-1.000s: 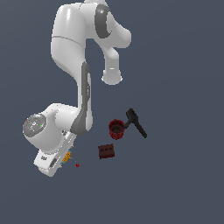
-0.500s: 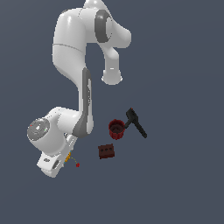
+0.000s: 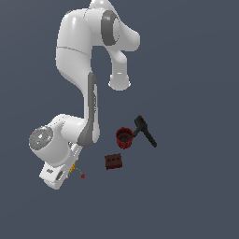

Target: Pick up a designated object from a clutter of objects.

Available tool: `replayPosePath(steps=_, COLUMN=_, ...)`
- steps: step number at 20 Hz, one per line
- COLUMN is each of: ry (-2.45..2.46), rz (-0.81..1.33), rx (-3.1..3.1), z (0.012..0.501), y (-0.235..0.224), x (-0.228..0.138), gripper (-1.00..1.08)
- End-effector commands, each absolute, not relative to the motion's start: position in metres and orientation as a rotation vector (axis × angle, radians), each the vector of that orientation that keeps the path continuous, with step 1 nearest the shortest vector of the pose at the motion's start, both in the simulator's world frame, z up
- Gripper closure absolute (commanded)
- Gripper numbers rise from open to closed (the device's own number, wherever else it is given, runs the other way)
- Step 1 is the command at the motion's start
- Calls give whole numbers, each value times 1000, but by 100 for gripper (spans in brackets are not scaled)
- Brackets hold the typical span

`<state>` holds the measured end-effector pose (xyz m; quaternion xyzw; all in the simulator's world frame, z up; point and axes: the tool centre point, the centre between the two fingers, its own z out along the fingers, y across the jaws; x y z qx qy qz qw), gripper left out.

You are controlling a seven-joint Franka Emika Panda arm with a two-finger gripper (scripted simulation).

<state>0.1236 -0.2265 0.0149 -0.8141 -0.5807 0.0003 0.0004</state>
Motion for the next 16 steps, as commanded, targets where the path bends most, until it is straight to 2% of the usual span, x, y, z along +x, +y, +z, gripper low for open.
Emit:
replayPosePath(steps=1, ry=-1824, rz=1, rx=-2557, z=16, y=-226, x=124, gripper=108)
replayPosePath(steps=9, ry=-1824, rz=1, rx=-2557, z=35, y=-205, x=122, gripper=108)
replayPosePath(steps=16, ry=-1825, rz=1, rx=-2557, z=79, y=-161, x=119, gripper=108)
